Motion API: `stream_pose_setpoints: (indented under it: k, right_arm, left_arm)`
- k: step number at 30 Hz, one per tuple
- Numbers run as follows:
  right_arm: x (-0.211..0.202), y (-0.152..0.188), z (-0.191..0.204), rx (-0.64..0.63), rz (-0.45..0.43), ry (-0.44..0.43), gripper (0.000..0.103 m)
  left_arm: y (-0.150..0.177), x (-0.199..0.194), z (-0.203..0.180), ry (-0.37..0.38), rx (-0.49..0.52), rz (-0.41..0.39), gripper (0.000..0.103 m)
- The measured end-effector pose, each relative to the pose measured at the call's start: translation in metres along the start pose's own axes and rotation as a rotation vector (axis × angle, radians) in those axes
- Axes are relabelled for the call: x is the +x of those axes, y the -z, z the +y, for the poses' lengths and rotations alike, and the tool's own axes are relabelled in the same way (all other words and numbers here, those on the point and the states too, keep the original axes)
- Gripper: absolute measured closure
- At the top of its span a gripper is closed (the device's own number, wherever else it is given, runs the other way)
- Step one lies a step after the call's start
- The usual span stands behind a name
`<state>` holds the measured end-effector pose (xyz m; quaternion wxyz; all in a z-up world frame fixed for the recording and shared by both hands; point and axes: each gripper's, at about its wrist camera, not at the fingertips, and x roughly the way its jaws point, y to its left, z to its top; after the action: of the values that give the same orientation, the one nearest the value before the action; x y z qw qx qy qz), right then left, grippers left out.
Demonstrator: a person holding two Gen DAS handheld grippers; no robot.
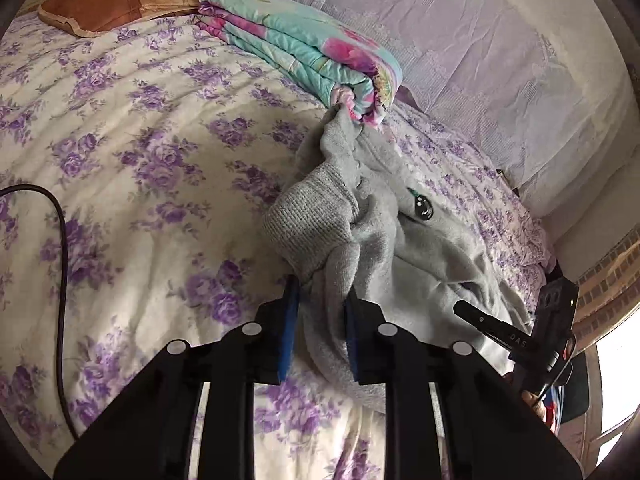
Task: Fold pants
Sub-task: 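Grasp the folded leg end with the left tool while the right tool smooths the pants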
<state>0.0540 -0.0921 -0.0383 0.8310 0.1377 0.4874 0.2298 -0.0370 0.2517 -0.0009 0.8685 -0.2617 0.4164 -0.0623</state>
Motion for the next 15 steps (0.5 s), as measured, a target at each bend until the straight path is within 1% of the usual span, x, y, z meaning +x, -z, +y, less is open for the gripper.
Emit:
stream_pose_setpoints:
  k: [1,2,3,4,5,6,7,8,10,11,12,13,14,15]
  right_arm:
    - [0.006,0.002,-0.008,0.034,0.018,-0.019,0.101]
    - [0.001,0.002,-0.010,0.054,0.007,-0.042,0.101]
    - [-0.007,-0.001,-0.009,0.058,-0.009,-0.052,0.097]
    - [-0.016,-0.003,-0.007,0.052,-0.045,-0.041,0.092]
    - [-0.024,-0.005,-0.004,0.045,-0.088,-0.024,0.066]
    - [-0.030,-0.008,-0.003,0.045,-0.128,0.004,0.035]
    - [-0.032,-0.012,-0.004,0.052,-0.160,0.031,0.029]
    - [-0.030,-0.018,-0.004,0.058,-0.168,0.036,0.029]
    - [-0.018,-0.033,-0.011,0.088,-0.158,0.016,0.031]
    - [-0.009,-0.039,-0.015,0.105,-0.138,0.019,0.038]
    - [0.003,-0.044,-0.018,0.114,-0.111,0.014,0.077]
    - [0.013,-0.045,-0.023,0.127,-0.076,-0.016,0.096]
    - [0.013,-0.040,-0.024,0.139,-0.081,-0.031,0.094]
    - [0.010,-0.034,-0.020,0.112,-0.084,-0.035,0.094]
  left_arm:
    - [0.004,0.006,0.004,-0.018,-0.006,0.018,0.083]
    - [0.008,0.011,0.009,-0.027,-0.026,0.034,0.083]
    - [0.011,0.013,0.014,-0.016,-0.046,0.039,0.083]
    - [0.013,0.013,0.017,0.002,-0.058,0.034,0.082]
    - [0.013,0.012,0.019,0.011,-0.062,0.028,0.081]
    - [0.012,0.013,0.019,0.015,-0.066,0.025,0.080]
    - [0.011,0.014,0.018,0.015,-0.065,0.024,0.079]
    - [0.011,0.016,0.017,0.007,-0.056,0.022,0.078]
    - [0.013,0.020,0.014,-0.014,-0.039,0.012,0.077]
    - [0.014,0.021,0.013,-0.019,-0.033,0.005,0.077]
    - [0.014,0.021,0.013,-0.020,-0.028,-0.001,0.077]
    - [0.014,0.021,0.014,-0.014,-0.030,-0.004,0.077]
    - [0.014,0.021,0.016,-0.006,-0.038,-0.003,0.077]
    - [0.014,0.020,0.018,0.001,-0.047,0.000,0.077]
